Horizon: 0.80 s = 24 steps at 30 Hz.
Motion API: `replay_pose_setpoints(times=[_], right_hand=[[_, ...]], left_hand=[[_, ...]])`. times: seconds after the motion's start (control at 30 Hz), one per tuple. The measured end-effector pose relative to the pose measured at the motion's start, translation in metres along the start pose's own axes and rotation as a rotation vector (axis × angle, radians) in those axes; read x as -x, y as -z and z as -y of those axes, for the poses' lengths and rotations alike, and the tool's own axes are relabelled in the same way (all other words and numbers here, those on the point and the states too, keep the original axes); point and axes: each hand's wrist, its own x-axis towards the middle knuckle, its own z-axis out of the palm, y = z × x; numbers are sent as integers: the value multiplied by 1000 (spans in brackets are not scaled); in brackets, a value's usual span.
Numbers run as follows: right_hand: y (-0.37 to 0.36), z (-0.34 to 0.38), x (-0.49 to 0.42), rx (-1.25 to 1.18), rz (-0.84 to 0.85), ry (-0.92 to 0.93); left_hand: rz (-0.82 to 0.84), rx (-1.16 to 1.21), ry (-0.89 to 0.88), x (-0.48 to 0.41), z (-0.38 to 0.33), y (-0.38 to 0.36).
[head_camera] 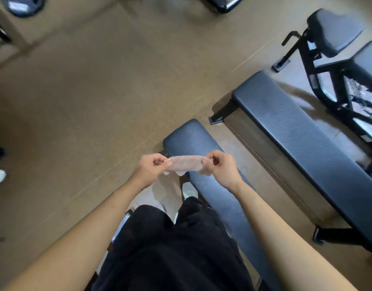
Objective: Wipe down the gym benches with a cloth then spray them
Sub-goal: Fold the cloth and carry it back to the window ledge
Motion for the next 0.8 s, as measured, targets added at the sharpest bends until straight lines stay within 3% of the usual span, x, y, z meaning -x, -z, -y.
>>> replay_pose_setpoints(times=[0.27, 0.4, 0.53, 0.8], right_hand=[[-15, 76, -88, 138, 97, -61], [-42, 145, -137, 13, -26, 24], [-82, 221, -195, -160, -37, 107], [-120, 324, -290, -174, -302, -8]], left_hand=[[45, 74, -127, -88, -52, 79], [156, 59, -257, -150, -74, 131], [302, 56, -344, -218, -87, 194], [415, -38, -380, -336, -108, 301]])
